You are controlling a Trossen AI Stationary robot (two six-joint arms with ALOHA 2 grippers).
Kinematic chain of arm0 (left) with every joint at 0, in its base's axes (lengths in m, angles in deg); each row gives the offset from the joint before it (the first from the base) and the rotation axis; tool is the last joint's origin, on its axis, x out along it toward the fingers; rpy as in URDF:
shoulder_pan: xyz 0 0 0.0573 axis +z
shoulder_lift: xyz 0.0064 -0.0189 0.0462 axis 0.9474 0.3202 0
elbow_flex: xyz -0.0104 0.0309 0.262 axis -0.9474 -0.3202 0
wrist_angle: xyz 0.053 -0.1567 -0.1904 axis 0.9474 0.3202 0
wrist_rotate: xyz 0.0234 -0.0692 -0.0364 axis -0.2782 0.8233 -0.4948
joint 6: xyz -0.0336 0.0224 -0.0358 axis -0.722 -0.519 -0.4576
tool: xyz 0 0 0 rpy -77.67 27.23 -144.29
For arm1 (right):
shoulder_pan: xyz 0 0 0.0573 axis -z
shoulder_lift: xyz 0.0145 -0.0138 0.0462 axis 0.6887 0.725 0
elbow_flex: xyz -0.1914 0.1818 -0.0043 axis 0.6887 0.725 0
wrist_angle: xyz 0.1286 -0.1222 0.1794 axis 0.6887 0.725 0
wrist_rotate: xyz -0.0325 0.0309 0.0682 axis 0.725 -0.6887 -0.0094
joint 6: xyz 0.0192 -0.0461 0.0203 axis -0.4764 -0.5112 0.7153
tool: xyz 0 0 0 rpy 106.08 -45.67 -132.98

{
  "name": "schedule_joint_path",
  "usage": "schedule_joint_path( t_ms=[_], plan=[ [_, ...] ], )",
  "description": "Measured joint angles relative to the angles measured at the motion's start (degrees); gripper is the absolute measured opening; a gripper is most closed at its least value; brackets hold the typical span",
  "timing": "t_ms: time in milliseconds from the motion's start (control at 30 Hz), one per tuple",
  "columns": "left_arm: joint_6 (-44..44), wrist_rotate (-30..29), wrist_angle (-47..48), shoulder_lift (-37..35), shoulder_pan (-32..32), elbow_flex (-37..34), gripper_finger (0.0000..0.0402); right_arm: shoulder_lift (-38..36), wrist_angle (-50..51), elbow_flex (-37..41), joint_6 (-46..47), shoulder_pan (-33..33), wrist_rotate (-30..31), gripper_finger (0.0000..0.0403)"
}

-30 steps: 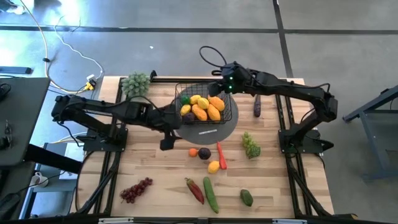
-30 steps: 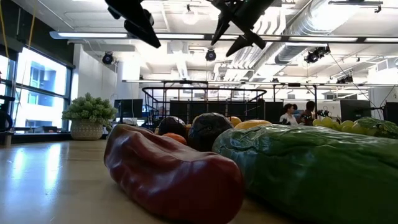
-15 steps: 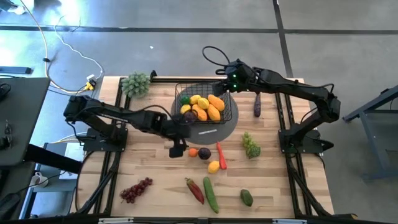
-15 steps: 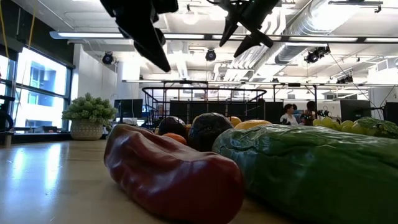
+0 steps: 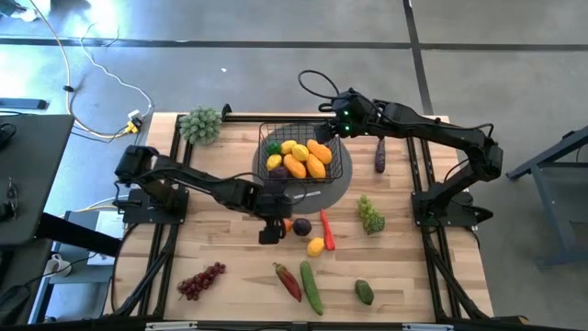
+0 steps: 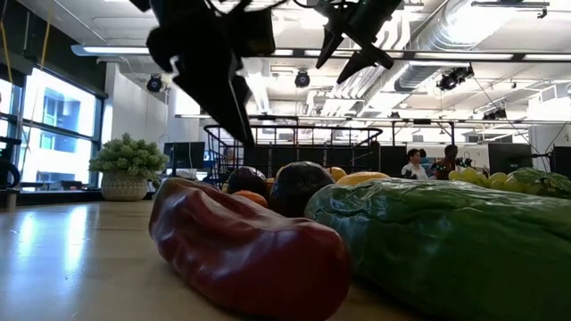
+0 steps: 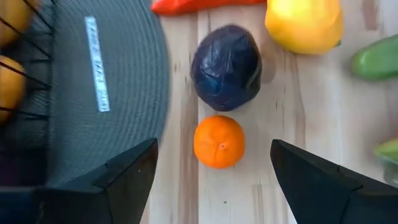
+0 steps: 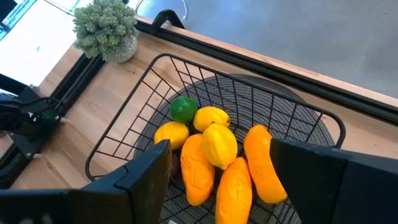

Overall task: Build produce basket
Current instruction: Put the orange into the black wire basket

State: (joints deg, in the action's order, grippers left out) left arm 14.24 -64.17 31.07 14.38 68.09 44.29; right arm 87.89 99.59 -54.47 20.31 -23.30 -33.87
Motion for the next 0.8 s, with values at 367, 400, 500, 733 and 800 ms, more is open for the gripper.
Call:
schedule_joint_path(
  t_ms=[367, 400, 500, 733, 800],
  plan=[
    [-1.5, 1.4, -3.3, 5.4, -0.6, 0.0, 0.0300, 0.0, 0.6, 0.0, 0.1, 0.0, -0.4, 0.0255],
    [-1.7, 1.4, -3.5, 5.7, -0.6, 0.0, 0.0300, 0.0, 0.6, 0.0, 0.1, 0.0, -0.4, 0.0255],
    [-1.8, 1.4, -3.5, 6.9, -0.6, 0.0, 0.0300, 0.0, 0.9, 0.0, 0.3, 0.0, -0.4, 0.0255],
    [-2.7, 1.1, -5.8, 10.0, -0.6, 0.0, 0.0300, 0.0, 1.0, 0.0, 0.3, 0.0, -0.4, 0.0255],
    [-3.0, 0.8, -6.5, 10.5, -0.6, 0.0, 0.0300, 0.0, 1.0, 0.0, 0.3, 0.0, -0.4, 0.0255]
  ],
)
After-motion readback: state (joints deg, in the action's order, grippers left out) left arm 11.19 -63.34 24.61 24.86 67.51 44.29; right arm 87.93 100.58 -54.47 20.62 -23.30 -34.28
